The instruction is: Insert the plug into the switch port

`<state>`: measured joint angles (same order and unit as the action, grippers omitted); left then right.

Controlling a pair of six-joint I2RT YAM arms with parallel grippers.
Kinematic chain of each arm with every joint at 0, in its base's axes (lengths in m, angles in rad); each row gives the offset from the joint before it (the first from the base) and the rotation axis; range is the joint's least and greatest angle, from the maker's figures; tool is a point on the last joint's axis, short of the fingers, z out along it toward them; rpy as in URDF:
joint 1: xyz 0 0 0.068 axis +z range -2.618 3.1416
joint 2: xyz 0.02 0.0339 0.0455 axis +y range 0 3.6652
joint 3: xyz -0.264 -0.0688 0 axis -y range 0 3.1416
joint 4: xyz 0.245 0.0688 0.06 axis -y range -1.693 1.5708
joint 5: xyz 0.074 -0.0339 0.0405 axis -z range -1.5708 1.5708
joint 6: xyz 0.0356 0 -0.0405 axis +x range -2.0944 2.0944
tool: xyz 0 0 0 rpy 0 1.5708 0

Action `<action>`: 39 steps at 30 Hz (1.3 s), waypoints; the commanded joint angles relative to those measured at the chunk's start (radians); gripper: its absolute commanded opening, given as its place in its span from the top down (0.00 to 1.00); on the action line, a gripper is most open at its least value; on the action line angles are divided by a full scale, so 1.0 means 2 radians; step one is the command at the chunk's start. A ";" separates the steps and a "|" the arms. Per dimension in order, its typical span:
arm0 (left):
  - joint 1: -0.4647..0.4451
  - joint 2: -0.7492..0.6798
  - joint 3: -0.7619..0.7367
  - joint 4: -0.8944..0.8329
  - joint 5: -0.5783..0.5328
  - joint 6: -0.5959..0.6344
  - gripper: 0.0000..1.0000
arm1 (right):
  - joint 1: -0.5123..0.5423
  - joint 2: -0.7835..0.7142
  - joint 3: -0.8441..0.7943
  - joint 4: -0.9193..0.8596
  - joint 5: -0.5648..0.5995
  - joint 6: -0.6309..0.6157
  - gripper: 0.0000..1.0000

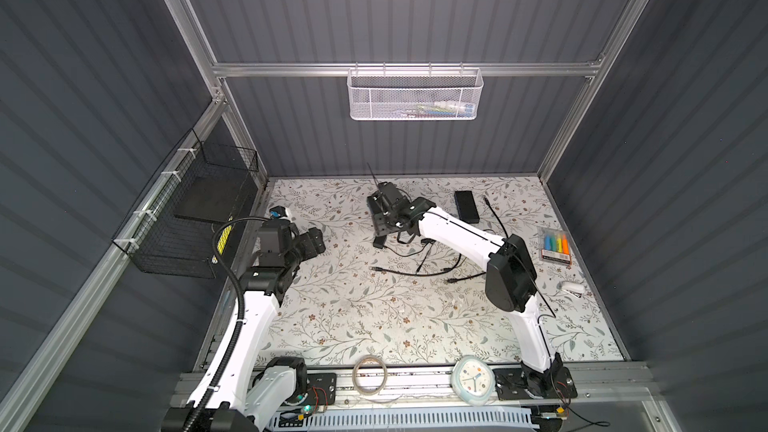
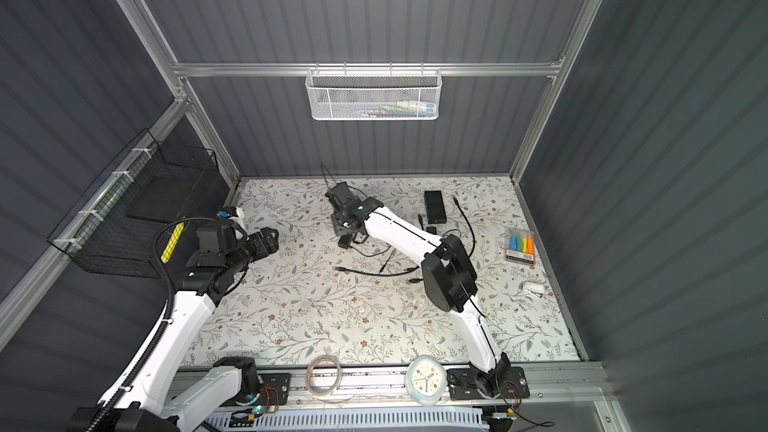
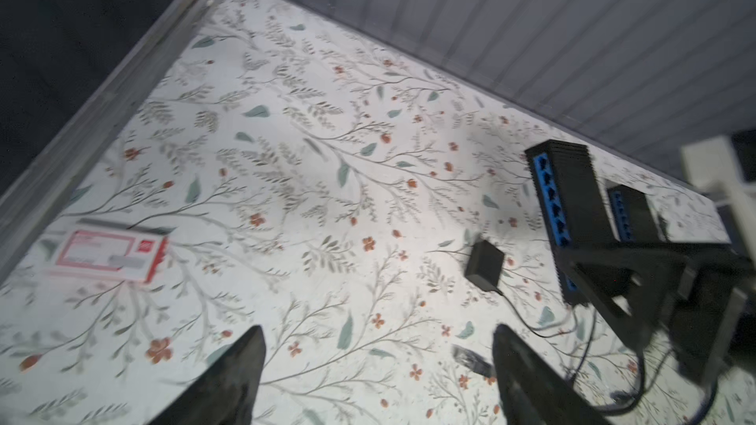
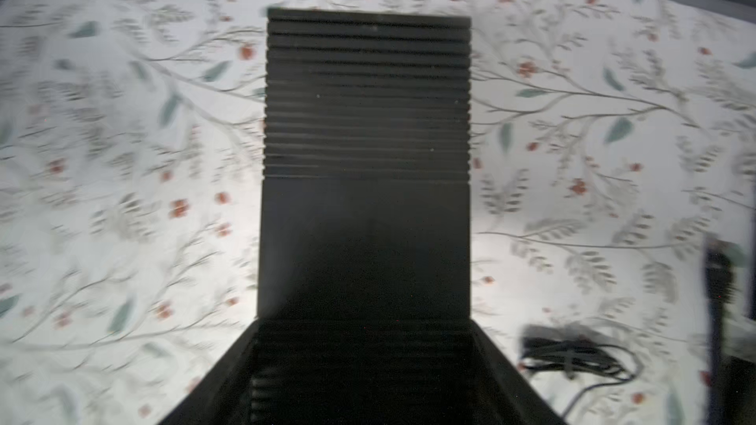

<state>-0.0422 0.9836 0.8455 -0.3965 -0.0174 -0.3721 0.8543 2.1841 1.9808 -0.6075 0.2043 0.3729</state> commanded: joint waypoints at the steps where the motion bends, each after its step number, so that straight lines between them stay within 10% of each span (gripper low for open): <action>1: 0.031 -0.008 0.039 -0.057 -0.004 -0.006 0.12 | 0.044 0.002 -0.022 0.006 -0.048 0.034 0.56; 22: 0.059 -0.022 0.041 -0.064 0.008 -0.011 0.13 | 0.078 0.081 -0.058 -0.038 -0.050 0.094 0.58; 39: 0.043 0.032 0.001 0.023 0.146 -0.027 0.22 | 0.015 0.068 -0.093 -0.023 -0.018 0.102 0.53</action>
<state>0.0578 1.0367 0.8555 -0.3866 0.2371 -0.4084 0.8883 2.2807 1.7924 -0.5877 0.1829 0.5770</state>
